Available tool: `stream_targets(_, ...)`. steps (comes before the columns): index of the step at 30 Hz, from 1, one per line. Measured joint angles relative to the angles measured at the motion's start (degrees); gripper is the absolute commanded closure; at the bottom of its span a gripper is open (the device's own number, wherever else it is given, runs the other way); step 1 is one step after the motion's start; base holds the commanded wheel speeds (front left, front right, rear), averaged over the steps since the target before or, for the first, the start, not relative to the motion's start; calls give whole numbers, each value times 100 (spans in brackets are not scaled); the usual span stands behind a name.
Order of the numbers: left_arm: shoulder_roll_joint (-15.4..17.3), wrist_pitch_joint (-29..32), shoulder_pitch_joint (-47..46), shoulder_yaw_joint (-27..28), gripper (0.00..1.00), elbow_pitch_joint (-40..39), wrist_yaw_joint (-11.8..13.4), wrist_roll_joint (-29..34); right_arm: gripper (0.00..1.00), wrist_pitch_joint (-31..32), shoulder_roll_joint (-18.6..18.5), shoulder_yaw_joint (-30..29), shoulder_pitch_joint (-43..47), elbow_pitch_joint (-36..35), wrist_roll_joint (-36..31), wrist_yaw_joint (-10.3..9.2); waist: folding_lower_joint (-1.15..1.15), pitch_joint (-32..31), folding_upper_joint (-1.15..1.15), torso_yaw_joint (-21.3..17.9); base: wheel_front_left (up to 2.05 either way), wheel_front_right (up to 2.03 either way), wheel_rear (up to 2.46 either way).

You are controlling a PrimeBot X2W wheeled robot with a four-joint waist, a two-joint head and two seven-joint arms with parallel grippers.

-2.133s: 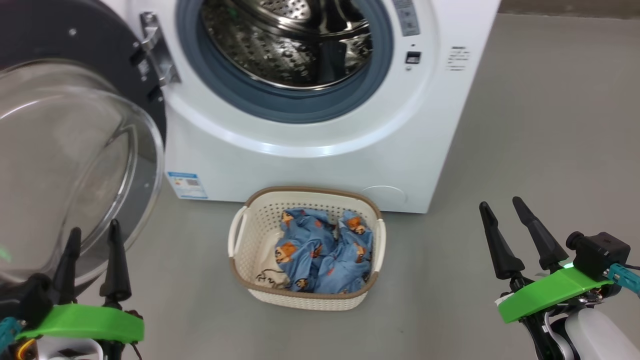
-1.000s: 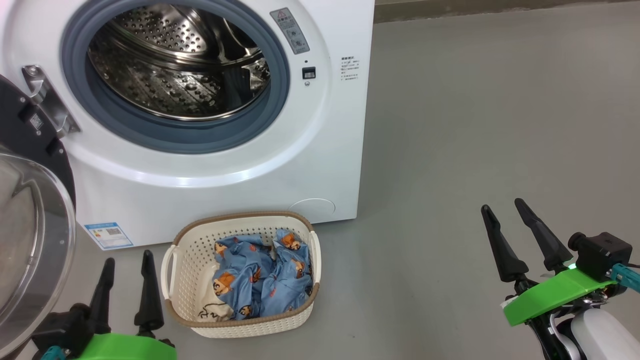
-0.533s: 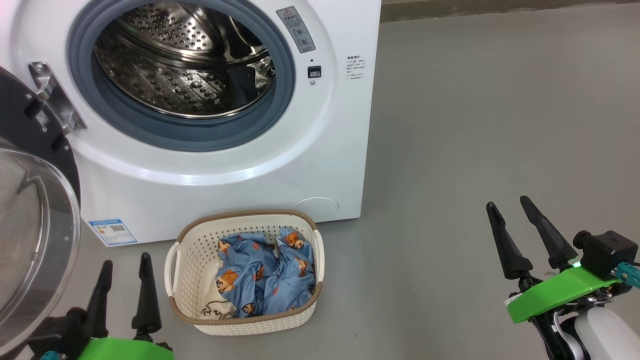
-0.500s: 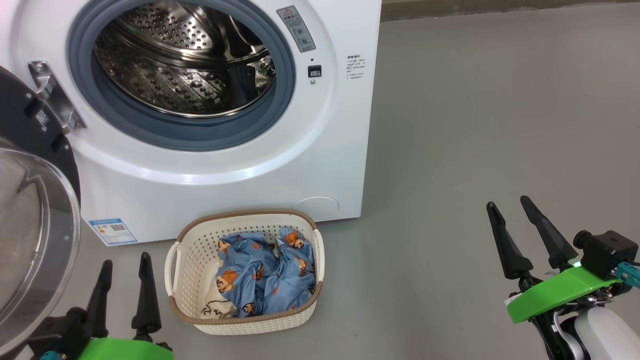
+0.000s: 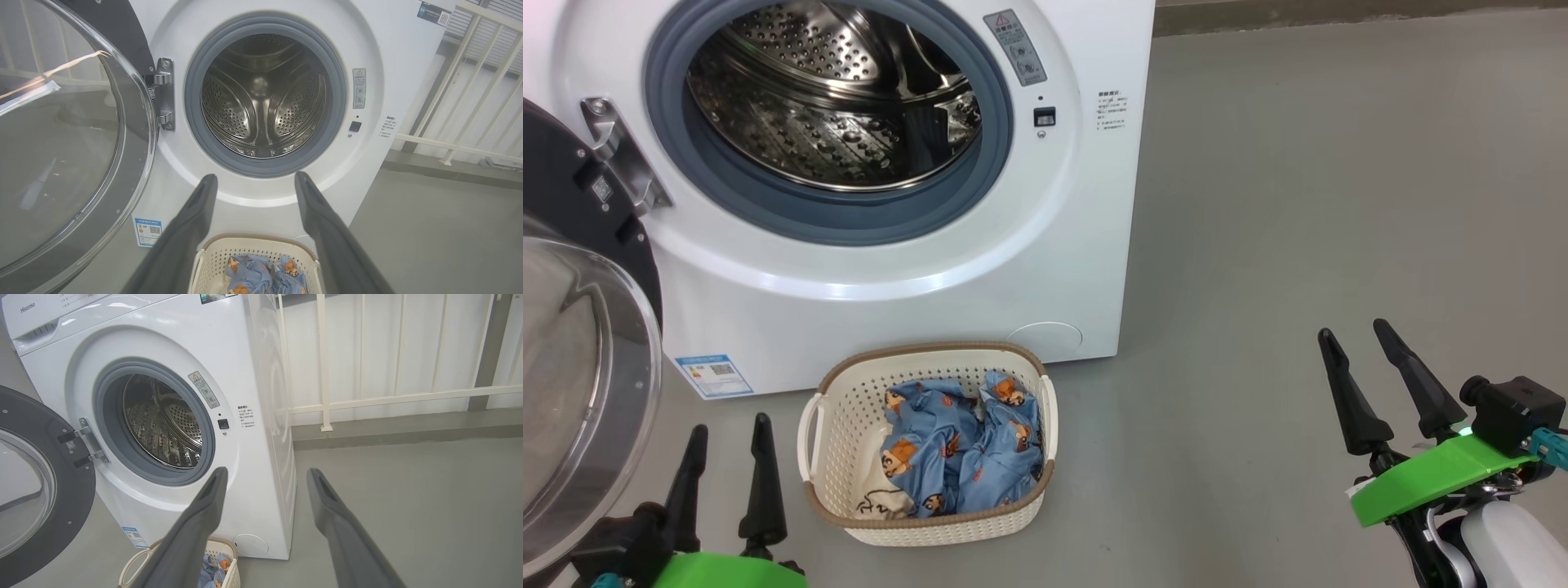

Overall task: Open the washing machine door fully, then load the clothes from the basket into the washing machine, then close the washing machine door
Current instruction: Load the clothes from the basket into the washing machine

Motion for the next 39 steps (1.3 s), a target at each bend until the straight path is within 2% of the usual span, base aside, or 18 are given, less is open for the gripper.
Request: stream_targets(39,-1,0,-6,2,0,0,-8,98,0,0,2,-1,3,-8,0,0,0,75,0,43,1,-1,0)
